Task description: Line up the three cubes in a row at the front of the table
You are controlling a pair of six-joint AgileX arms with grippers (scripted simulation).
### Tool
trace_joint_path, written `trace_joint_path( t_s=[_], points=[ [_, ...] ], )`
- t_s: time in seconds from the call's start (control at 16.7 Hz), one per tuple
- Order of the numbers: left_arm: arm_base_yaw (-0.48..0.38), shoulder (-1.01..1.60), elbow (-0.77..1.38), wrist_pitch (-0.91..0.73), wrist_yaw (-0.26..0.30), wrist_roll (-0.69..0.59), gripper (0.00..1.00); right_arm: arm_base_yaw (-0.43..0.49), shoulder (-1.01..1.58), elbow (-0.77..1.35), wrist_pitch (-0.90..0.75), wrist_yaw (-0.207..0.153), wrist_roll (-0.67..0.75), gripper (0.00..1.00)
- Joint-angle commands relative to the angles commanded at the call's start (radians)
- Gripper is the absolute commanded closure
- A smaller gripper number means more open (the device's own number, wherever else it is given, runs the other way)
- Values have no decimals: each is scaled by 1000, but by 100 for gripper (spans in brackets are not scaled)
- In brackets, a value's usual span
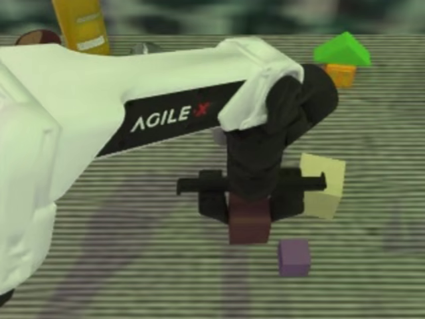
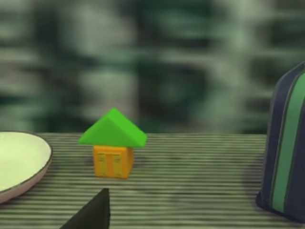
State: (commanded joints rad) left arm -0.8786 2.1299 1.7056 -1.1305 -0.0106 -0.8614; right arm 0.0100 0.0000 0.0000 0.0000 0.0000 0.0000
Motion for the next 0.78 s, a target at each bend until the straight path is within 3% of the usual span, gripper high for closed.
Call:
trace_joint_path(
  t_s=[0.24,0.6,0.78],
  points=[
    [3,8,-17,19,0,4,100,0,0,0,0,0,0,0],
    [-2,66,-149,219,0,-2,100,0,0,0,0,0,0,0],
    [-4,76,-168,244,1,-3,100,0,0,0,0,0,0,0]
  ],
)
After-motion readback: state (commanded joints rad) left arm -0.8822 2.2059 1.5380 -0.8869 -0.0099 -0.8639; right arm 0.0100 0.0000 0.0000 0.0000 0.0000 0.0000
